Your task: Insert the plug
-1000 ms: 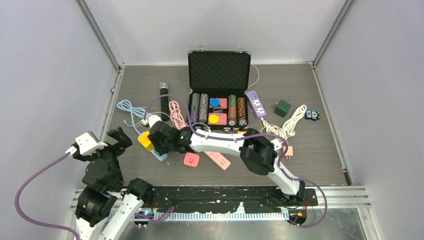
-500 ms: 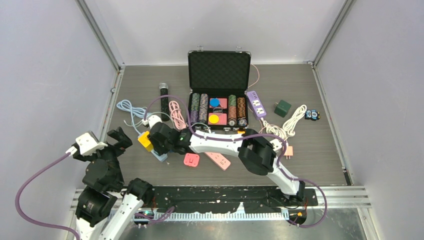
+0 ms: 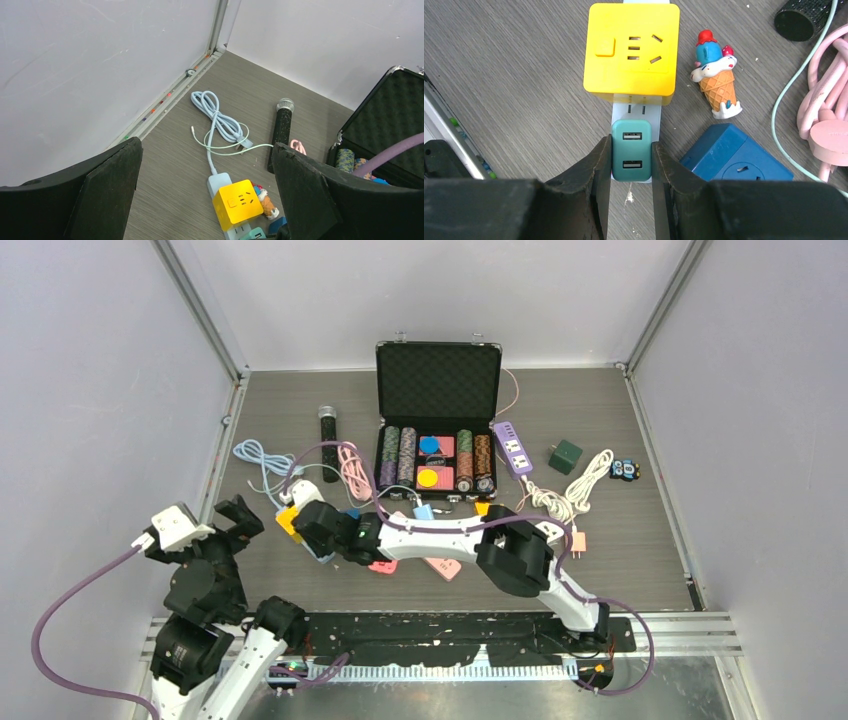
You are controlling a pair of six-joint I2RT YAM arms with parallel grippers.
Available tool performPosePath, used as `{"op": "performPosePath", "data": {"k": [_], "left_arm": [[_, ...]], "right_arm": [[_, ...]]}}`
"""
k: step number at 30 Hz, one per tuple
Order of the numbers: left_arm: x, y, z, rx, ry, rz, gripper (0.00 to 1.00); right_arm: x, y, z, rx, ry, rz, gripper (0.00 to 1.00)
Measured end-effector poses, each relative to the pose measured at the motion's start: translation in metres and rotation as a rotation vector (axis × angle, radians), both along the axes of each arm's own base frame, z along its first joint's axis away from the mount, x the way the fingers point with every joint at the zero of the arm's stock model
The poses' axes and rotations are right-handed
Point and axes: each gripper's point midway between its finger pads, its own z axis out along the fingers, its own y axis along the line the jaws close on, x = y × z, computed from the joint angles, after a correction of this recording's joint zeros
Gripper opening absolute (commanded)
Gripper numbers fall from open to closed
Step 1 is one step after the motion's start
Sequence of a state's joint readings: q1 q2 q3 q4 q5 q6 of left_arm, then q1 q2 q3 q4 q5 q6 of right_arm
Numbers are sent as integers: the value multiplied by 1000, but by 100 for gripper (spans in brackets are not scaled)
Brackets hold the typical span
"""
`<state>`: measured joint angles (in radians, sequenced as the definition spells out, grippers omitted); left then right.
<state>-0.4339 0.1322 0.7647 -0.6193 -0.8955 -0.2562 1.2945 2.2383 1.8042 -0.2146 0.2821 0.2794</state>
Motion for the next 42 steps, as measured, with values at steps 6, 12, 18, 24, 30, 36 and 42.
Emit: {"op": "performPosePath", "data": {"k": [6,12,18,24,30,36,42], "left_arm": [[-2,1,5,1,-9,2,100],[-2,2,6,3,-9,2,100],[1,0,4,22,13,2,100],[5,-2,2,39,38,-4,99],[6,-3,3,43,37,-6,100],[10,-4,7,56,44,-6,100],[15,-6,11,68,52,-6,100]], "right_arm": [[-2,0,-1,0,-52,-12,5],[-7,-3,-7,-6,-77,-9,5],[-9,-3,-8,-9,-97,-10,5],[-8,1,-11,-25,-105,-20,5],[-11,0,-14,-37,-130,-40,5],[-13,-1,-16,-30,-145,-56,5],[-13,1,-19,-27,-145,-61,5]]}}
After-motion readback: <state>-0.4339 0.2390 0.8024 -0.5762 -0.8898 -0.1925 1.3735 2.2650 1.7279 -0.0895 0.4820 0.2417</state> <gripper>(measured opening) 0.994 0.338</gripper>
